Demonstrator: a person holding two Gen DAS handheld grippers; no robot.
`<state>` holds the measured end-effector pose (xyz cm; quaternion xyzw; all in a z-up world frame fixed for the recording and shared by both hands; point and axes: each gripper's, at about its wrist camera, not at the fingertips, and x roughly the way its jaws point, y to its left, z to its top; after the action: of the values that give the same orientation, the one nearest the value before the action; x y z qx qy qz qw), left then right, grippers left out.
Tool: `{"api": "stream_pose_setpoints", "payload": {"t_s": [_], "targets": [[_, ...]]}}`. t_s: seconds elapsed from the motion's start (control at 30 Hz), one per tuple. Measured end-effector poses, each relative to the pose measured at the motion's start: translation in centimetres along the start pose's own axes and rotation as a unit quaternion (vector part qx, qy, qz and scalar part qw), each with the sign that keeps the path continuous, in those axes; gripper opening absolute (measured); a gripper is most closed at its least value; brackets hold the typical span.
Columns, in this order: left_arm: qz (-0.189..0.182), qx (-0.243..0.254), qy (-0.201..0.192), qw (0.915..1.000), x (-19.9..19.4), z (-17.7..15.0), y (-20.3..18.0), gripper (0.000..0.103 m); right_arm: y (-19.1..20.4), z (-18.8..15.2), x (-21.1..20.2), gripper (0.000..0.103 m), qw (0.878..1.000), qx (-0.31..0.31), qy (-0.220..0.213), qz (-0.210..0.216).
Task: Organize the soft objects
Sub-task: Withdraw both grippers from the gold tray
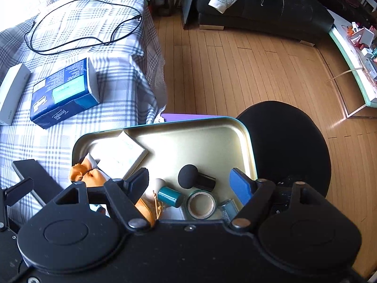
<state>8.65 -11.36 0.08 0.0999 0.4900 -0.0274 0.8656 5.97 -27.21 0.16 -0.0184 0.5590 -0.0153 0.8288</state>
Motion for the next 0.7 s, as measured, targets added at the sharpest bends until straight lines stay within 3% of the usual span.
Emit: {"api": "stream_pose_setpoints", "payload": {"t_s": [0.7], "targets": [[-0.005, -0.024, 0.008, 0.9997, -0.9, -0.7, 1.2, 0.103, 0.3, -0.6, -0.4, 0.071, 1.0, -0.013, -0.011, 0.0]]}}
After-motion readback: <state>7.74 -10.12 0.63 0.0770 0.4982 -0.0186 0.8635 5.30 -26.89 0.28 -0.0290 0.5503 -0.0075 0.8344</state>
